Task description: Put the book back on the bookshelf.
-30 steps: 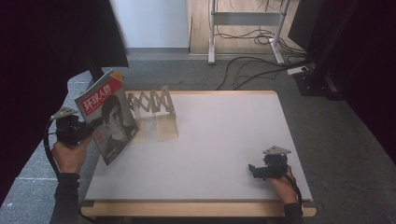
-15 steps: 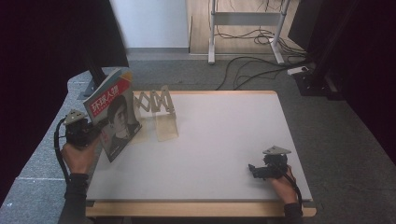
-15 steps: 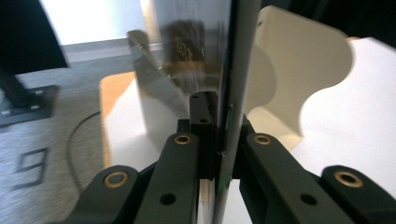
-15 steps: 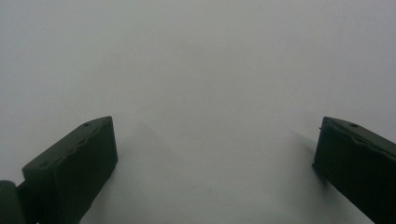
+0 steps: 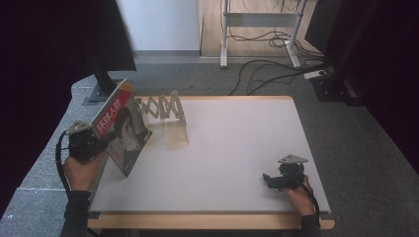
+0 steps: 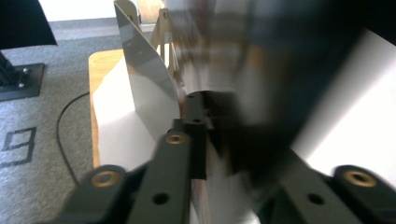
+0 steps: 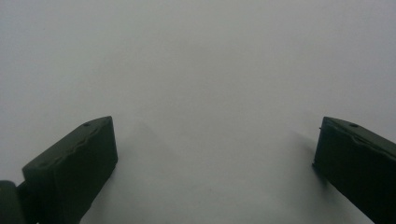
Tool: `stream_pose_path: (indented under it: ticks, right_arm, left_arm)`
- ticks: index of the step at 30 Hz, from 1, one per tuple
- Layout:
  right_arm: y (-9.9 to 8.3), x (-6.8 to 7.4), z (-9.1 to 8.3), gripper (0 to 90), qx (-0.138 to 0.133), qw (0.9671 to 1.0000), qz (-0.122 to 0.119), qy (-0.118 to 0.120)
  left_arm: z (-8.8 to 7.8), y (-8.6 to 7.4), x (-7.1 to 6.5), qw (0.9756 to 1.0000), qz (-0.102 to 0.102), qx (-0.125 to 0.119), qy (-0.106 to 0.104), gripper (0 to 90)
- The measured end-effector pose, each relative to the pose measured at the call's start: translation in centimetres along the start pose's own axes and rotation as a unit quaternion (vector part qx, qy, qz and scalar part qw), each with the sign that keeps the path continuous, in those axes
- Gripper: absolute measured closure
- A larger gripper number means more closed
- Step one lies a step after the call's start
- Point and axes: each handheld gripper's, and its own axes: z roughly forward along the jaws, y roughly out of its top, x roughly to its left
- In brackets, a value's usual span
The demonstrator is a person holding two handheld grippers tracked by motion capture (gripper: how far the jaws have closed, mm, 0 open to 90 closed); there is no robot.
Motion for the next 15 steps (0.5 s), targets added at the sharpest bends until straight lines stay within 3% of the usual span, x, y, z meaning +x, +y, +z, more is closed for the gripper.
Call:
stream_pose_path:
  ticks: [3, 15]
  right_arm:
    - [0.0, 0.0, 0.0, 0.0, 0.000, 1.0000, 0.000, 0.000]
    - [0.0, 0.0, 0.0, 0.0, 0.000, 1.0000, 0.000, 0.000]
  left_arm:
    - [0.1, -0.1, 0.2, 0.9997, -0.017, -0.009, -0.017, 86.6]
    - [1.0, 1.2, -0.7, 0.9981, -0.030, -0.045, -0.031, 87.1]
